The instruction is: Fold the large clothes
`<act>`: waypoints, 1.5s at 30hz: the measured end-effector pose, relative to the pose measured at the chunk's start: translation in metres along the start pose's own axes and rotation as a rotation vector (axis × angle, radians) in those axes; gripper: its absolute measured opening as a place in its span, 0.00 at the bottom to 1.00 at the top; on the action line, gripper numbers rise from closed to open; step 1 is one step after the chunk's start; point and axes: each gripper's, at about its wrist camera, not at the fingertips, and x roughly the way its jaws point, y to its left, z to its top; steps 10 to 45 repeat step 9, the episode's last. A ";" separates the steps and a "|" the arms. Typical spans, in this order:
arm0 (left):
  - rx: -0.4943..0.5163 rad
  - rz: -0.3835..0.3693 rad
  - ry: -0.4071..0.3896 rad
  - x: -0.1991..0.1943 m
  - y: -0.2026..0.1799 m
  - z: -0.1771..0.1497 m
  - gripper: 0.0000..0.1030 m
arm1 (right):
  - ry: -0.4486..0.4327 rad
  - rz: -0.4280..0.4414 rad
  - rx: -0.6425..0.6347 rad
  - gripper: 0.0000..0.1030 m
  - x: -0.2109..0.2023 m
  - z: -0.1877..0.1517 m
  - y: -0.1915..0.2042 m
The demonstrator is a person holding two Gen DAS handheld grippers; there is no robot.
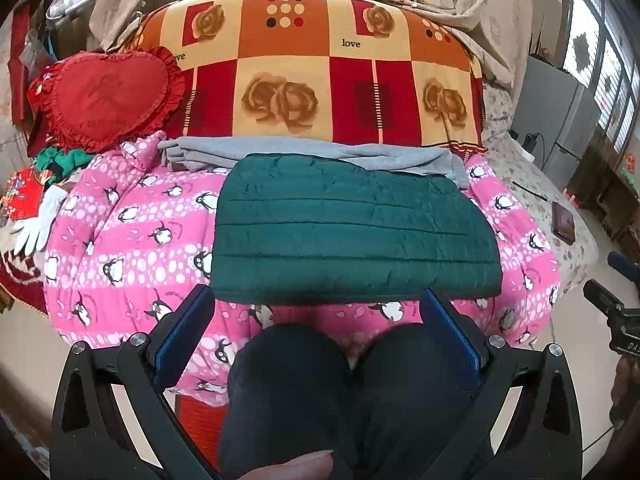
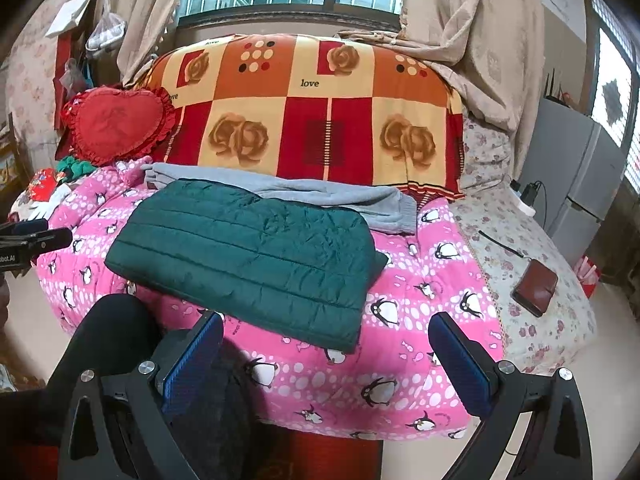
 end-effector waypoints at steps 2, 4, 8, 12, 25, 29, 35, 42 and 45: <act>0.001 -0.002 0.002 0.000 0.000 0.000 1.00 | 0.003 -0.003 0.000 0.99 0.000 0.000 0.000; 0.003 -0.009 0.006 0.001 -0.001 -0.001 1.00 | 0.004 -0.003 0.004 0.99 0.000 -0.001 0.000; 0.022 -0.022 -0.031 -0.003 -0.008 -0.002 1.00 | 0.002 -0.001 0.007 0.99 0.000 -0.002 -0.001; 0.027 -0.023 -0.034 -0.004 -0.009 -0.002 1.00 | 0.003 0.000 0.008 0.99 0.000 -0.002 -0.001; 0.027 -0.023 -0.034 -0.004 -0.009 -0.002 1.00 | 0.003 0.000 0.008 0.99 0.000 -0.002 -0.001; 0.027 -0.023 -0.034 -0.004 -0.009 -0.002 1.00 | 0.003 0.000 0.008 0.99 0.000 -0.002 -0.001; 0.027 -0.023 -0.034 -0.004 -0.009 -0.002 1.00 | 0.003 0.000 0.008 0.99 0.000 -0.002 -0.001; 0.027 -0.023 -0.034 -0.004 -0.009 -0.002 1.00 | 0.003 0.000 0.008 0.99 0.000 -0.002 -0.001; 0.027 -0.023 -0.034 -0.004 -0.009 -0.002 1.00 | 0.003 0.000 0.008 0.99 0.000 -0.002 -0.001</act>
